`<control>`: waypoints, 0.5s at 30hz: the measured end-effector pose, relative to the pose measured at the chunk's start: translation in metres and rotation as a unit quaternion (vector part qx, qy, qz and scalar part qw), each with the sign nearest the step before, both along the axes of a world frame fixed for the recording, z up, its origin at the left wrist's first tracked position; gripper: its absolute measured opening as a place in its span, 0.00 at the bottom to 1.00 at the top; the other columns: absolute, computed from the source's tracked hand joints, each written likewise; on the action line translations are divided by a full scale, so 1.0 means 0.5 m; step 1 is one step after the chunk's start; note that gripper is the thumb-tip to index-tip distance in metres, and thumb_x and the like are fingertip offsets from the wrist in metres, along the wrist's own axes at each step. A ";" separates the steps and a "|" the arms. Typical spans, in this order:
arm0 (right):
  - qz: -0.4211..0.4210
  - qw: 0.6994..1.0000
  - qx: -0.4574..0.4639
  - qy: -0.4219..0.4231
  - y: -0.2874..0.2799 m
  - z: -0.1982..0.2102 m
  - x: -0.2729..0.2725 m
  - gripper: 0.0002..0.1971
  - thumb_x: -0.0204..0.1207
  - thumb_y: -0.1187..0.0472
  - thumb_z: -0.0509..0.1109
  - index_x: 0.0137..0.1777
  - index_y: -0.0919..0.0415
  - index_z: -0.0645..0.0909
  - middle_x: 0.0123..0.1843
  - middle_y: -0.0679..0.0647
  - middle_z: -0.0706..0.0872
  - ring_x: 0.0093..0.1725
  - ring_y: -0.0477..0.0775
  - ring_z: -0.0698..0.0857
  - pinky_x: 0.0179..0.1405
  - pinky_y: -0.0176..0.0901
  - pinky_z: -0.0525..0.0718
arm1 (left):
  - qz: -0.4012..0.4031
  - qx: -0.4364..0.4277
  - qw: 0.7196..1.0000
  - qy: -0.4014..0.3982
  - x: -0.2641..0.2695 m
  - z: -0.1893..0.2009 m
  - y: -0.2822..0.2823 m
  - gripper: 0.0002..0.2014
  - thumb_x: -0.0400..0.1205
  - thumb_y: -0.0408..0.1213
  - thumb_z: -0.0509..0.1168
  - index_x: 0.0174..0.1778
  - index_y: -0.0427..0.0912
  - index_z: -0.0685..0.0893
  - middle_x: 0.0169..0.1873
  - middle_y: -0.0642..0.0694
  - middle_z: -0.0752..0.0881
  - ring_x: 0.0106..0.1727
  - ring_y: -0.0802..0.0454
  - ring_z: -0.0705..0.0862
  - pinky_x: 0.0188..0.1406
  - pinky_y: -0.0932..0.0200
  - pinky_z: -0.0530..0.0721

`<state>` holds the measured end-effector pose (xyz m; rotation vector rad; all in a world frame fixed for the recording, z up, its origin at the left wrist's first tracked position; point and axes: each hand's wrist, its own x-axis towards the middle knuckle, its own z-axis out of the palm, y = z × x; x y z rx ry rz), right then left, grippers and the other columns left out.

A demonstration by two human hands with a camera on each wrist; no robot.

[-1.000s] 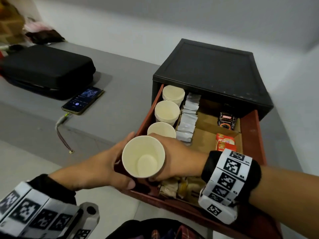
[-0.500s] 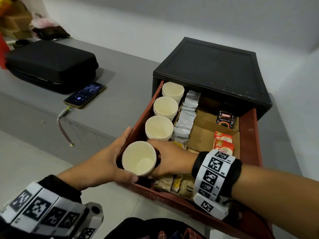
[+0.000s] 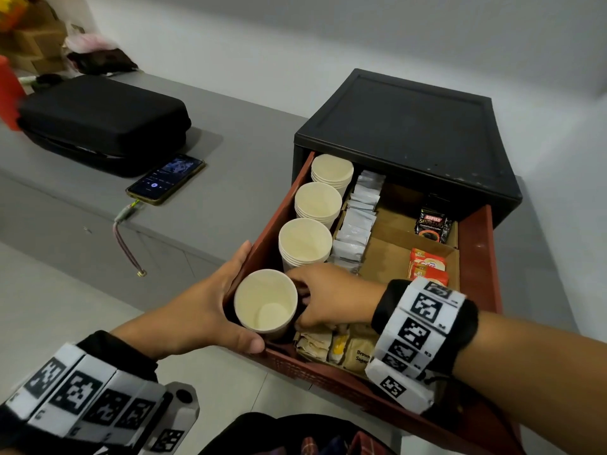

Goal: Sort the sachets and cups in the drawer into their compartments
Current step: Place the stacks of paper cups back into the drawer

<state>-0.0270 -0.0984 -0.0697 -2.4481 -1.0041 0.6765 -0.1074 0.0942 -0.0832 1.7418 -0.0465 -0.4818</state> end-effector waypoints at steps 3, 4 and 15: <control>-0.051 0.998 -0.011 0.023 -0.030 0.036 0.017 0.19 0.66 0.62 0.77 0.57 0.66 0.83 0.48 0.58 0.89 0.49 0.56 0.87 0.52 0.50 0.86 | 0.003 -0.004 1.000 -0.011 0.002 -0.002 0.002 0.67 0.52 0.45 0.84 0.79 0.65 0.44 0.68 0.77 0.68 0.67 0.78 0.72 0.58 0.77 0.77; -0.079 0.996 -0.005 0.026 -0.046 0.047 0.026 0.15 0.67 0.62 0.77 0.54 0.64 0.85 0.44 0.52 0.89 0.44 0.49 0.87 0.48 0.41 0.86 | 0.010 -0.011 1.000 -0.015 0.003 -0.001 0.001 0.64 0.52 0.50 0.83 0.78 0.67 0.46 0.68 0.77 0.68 0.68 0.78 0.72 0.59 0.76 0.77; -0.234 0.971 0.028 0.033 -0.047 0.025 0.081 0.18 0.60 0.60 0.82 0.48 0.64 0.83 0.42 0.56 0.86 0.45 0.56 0.84 0.44 0.47 0.84 | 0.121 -0.053 0.990 -0.042 0.047 -0.029 0.000 0.38 0.66 0.71 0.65 0.73 0.65 0.72 0.72 0.63 0.76 0.75 0.61 0.72 0.79 0.47 0.64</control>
